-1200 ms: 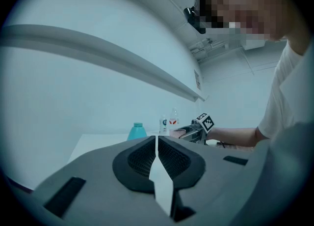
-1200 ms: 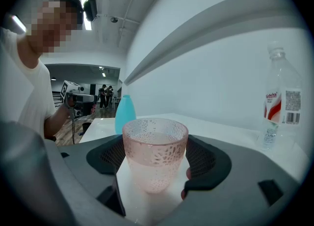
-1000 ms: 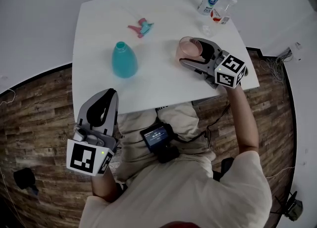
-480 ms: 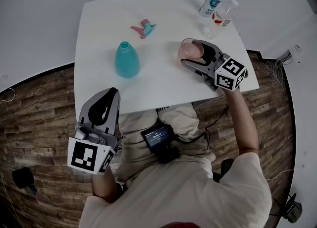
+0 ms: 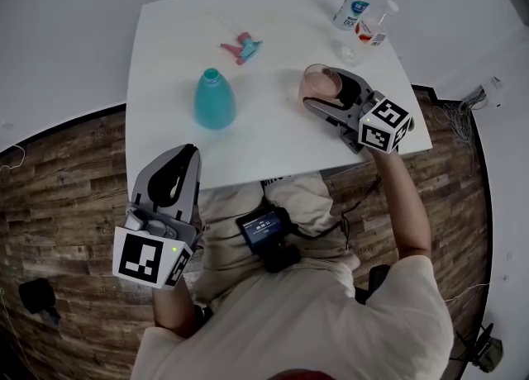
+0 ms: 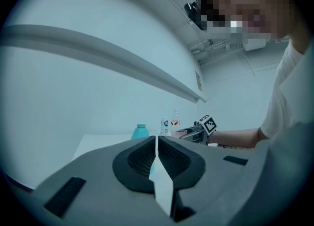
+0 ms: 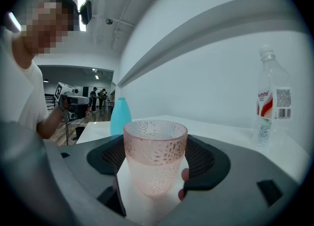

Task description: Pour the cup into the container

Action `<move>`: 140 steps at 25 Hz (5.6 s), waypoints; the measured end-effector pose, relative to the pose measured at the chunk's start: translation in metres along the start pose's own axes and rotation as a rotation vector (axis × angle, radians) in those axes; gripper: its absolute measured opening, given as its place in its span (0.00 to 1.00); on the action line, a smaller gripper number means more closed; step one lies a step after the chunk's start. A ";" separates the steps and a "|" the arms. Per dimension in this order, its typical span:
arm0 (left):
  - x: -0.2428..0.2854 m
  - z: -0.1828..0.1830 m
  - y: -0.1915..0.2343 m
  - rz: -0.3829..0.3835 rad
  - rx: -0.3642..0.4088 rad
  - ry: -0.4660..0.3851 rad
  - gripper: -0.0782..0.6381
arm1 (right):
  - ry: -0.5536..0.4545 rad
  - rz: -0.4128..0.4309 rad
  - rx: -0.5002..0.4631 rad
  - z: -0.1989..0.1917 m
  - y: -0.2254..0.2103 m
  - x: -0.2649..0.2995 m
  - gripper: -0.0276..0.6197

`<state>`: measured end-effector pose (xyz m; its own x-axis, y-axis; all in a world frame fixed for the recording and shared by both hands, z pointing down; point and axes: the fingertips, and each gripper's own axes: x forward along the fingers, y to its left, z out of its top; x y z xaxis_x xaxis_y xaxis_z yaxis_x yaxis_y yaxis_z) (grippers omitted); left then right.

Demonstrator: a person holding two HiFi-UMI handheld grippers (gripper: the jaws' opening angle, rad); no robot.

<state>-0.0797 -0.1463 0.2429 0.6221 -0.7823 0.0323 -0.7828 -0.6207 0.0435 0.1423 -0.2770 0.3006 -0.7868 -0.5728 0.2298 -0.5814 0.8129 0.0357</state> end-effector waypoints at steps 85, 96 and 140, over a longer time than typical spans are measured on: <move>-0.010 -0.016 0.039 0.070 -0.015 0.004 0.12 | 0.173 0.069 -0.273 0.109 0.075 0.061 0.62; -0.011 -0.013 0.038 0.069 -0.013 -0.002 0.12 | 0.228 0.058 -0.356 0.117 0.078 0.068 0.62; -0.012 -0.012 0.036 0.056 -0.034 -0.010 0.12 | 0.229 0.120 -0.230 0.152 0.085 0.054 0.62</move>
<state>-0.1151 -0.1582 0.2561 0.5773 -0.8161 0.0255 -0.8151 -0.5743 0.0760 0.0193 -0.2548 0.1678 -0.7645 -0.4546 0.4571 -0.4054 0.8903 0.2074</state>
